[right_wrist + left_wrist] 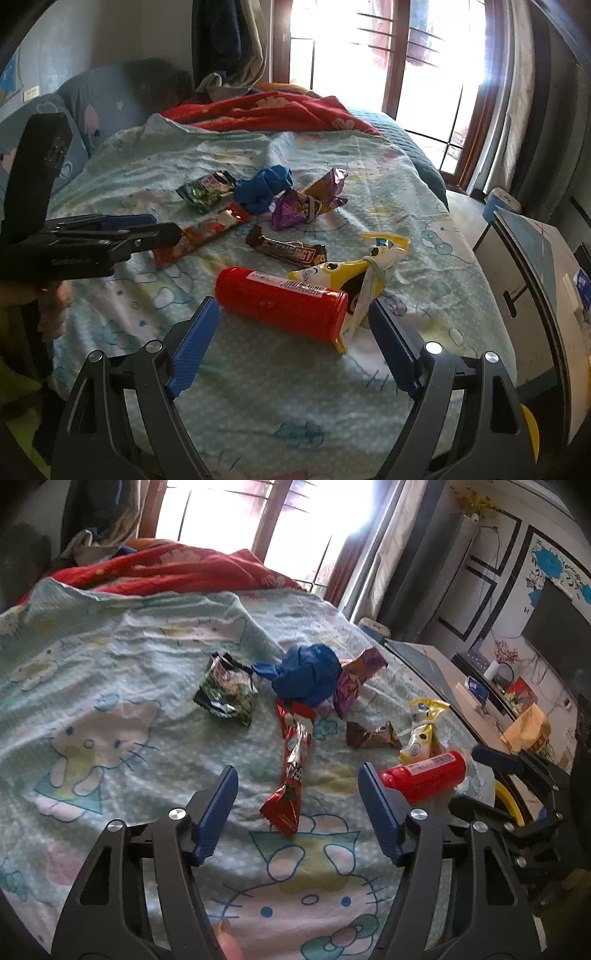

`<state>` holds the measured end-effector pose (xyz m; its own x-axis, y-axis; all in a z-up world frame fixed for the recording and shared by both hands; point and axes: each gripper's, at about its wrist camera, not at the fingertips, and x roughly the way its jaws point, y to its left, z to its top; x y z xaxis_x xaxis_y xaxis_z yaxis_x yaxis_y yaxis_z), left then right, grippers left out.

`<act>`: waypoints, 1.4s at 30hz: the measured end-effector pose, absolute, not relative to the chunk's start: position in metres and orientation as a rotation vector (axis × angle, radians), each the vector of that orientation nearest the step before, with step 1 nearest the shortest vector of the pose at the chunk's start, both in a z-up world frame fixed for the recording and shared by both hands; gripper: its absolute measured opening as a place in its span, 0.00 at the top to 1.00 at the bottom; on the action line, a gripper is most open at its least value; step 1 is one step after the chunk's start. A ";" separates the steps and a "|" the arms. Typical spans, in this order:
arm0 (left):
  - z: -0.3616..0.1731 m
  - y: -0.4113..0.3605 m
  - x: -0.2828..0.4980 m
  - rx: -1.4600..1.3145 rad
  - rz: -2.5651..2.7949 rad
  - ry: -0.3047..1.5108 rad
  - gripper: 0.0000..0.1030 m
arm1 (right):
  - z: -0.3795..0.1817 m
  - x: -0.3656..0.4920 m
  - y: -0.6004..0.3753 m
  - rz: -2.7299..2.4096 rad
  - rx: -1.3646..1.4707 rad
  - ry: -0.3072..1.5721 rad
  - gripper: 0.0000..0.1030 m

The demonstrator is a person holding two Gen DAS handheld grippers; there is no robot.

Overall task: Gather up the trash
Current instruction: 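Close the left gripper on the red candy wrapper while the right reaches toward the red cylinder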

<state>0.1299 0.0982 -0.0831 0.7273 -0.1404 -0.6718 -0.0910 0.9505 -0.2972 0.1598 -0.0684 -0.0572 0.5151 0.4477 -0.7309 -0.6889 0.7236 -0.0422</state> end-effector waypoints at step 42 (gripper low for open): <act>-0.090 0.101 0.131 -0.364 -0.048 0.823 0.93 | -0.093 0.134 -0.037 0.819 -0.296 0.838 0.46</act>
